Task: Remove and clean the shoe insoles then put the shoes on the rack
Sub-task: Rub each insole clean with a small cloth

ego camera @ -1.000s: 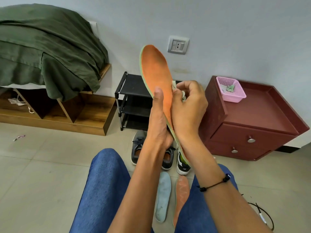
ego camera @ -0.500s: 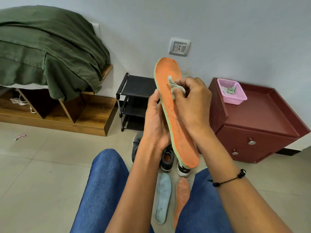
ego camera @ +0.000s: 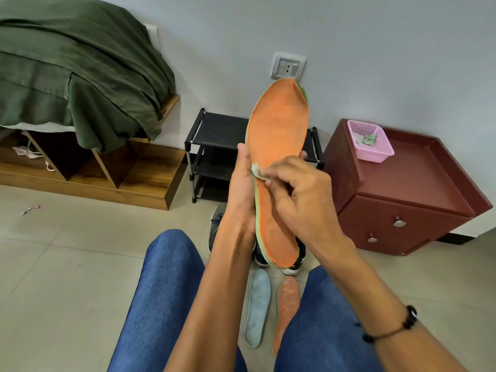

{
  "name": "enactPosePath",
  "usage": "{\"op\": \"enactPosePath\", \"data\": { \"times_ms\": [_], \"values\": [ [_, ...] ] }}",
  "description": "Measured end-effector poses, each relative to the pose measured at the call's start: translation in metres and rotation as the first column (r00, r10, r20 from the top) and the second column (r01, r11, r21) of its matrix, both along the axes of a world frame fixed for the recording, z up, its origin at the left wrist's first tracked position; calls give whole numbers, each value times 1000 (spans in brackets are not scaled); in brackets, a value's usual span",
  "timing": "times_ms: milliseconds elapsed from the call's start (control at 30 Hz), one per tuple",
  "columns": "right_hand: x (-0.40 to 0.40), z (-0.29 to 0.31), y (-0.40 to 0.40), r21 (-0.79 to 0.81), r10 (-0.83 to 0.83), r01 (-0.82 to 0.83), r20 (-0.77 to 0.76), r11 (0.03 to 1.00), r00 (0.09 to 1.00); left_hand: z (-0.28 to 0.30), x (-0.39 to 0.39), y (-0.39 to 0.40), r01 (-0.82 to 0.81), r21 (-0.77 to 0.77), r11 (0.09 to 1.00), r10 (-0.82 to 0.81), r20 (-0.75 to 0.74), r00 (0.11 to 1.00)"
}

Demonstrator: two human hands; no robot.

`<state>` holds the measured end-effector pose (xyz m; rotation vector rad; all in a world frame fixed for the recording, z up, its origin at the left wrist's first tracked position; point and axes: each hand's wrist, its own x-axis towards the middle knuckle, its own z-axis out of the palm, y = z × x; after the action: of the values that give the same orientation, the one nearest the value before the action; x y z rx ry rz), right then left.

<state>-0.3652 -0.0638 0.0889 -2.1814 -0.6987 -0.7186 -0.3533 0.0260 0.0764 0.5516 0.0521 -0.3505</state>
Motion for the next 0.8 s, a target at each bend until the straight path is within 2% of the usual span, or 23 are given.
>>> {"op": "enactPosePath", "data": {
  "times_ms": [133, 267, 367, 433, 633, 733, 800],
  "values": [
    [-7, 9, -15, 77, 141, -129, -189, 989, 972, 3, -1, 1, -34, 4, 999, 34, -2, 999],
    [18, 35, -22, 138, 4, 11, -110, 990, 994, 2, 2, -5, -114, 20, 993, 114, 43, 993],
    [35, 37, -11, -3, -55, 55, -9, 998, 998, 0, 1, -6, -123, 20, 992, 122, 47, 991],
    [32, 24, -1, -76, -44, 45, 17, 996, 999, -5, 4, -4, -97, -52, 994, 99, 44, 994],
    [-17, -13, 1, -15, 102, -103, -61, 995, 993, -9, -4, 4, 71, -44, 997, -70, 8, 997],
    [-16, -6, -13, -14, 218, -224, -186, 974, 958, -7, -5, 0, 36, -30, 999, -36, -20, 999],
    [-6, 8, -21, 35, 198, -195, -231, 980, 953, -4, -4, -3, -22, -9, 1000, 21, -38, 999]
  ]
}}
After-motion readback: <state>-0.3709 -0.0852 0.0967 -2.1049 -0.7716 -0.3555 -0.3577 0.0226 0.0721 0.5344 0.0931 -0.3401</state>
